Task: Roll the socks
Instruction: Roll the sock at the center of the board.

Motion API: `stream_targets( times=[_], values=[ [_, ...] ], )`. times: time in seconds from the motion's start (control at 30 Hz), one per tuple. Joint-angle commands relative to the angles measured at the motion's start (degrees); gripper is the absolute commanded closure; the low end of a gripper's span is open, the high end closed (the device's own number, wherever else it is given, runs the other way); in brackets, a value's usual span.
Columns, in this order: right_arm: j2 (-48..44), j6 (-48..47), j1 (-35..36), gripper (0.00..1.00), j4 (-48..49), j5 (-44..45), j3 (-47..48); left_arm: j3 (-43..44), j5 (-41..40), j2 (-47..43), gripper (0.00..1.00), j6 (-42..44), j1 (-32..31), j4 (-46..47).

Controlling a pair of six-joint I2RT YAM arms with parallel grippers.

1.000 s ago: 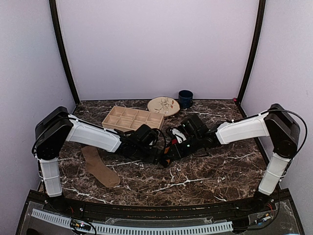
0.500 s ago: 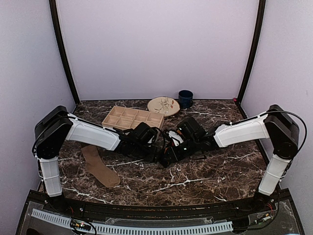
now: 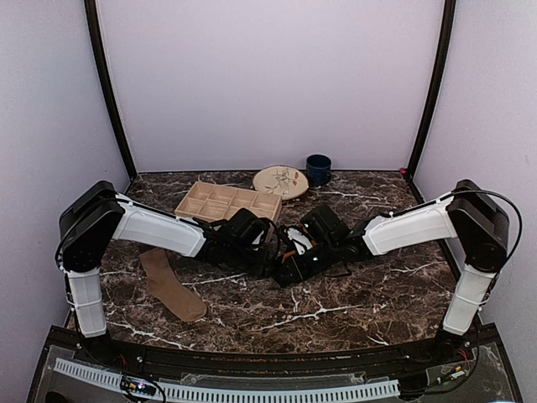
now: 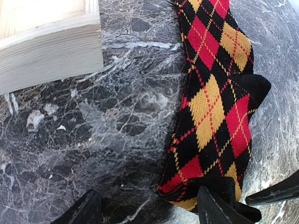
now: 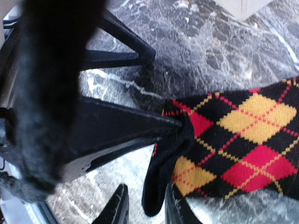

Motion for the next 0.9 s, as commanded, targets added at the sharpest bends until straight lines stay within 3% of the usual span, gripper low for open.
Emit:
stream_targets(
  times=[0.0,0.27,0.57,0.87],
  values=[
    [1.9,0.3,0.7,0.74,0.9,-0.2,-0.1,-2.0,2.6,2.8,0.27,-0.8,0.5,-5.6],
    [2.9,0.3,0.7,0.79,0.9,0.1,0.5,-2.0,2.8,3.0,0.27,-0.9,0.7,-5.5],
    [4.4,0.6,0.7,1.0,0.3,-1.1,2.1,-2.3,2.4,2.8,0.27,-1.5,1.0,-6.0],
    [3.9,1.6,-1.7,1.0,0.5,-4.0,2.7,-5.4,-0.7,-0.5,0.26,-2.6,1.2,-5.8]
  ],
)
